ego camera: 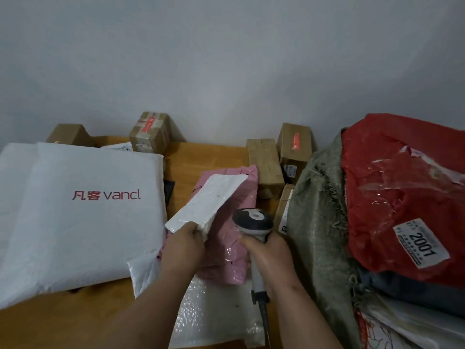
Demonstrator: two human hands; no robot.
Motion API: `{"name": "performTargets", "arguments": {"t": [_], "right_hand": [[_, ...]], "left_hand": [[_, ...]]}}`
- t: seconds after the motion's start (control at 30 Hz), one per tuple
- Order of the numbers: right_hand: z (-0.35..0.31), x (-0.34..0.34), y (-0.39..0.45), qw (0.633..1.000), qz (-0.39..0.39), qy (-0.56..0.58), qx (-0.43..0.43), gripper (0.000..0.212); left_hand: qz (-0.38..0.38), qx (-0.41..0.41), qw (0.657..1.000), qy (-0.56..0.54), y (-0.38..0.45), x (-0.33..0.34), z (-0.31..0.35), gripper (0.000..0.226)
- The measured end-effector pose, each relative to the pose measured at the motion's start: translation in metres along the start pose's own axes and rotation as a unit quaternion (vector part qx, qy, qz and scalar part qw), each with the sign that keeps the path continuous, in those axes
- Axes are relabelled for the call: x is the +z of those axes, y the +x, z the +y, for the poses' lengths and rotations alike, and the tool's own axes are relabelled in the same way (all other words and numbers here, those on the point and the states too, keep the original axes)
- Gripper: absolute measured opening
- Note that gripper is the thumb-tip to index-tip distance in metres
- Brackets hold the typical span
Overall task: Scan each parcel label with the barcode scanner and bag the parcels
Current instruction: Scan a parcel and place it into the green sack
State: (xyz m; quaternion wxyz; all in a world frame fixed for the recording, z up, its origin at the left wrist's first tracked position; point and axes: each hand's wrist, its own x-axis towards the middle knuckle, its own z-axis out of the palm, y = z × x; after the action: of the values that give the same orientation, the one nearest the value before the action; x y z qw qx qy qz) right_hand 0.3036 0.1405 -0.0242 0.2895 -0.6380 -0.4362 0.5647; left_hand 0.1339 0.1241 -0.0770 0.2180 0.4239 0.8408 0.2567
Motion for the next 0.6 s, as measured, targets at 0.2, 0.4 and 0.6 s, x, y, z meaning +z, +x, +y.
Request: {"name": "performTargets", "arguments": {"t": [0.2, 0.4, 0.6], "right_hand": [[-0.013, 0.006, -0.021, 0.999, 0.003, 0.037, -0.024, 0.009], [-0.022, 0.017, -0.068, 0.994, -0.045, 0.075, -0.066, 0.016], [-0.026, 0.027, -0.121, 0.988, -0.068, 0.084, -0.111, 0.014]], "left_hand": [[-0.026, -0.156, 0.850, -0.502, -0.005, -0.052, -0.008, 0.023], [-0.136, -0.143, 0.699, -0.687, -0.035, -0.099, -0.023, 0.028], [-0.180, -0.133, 0.660, -0.717, -0.069, -0.130, -0.041, 0.033]]}}
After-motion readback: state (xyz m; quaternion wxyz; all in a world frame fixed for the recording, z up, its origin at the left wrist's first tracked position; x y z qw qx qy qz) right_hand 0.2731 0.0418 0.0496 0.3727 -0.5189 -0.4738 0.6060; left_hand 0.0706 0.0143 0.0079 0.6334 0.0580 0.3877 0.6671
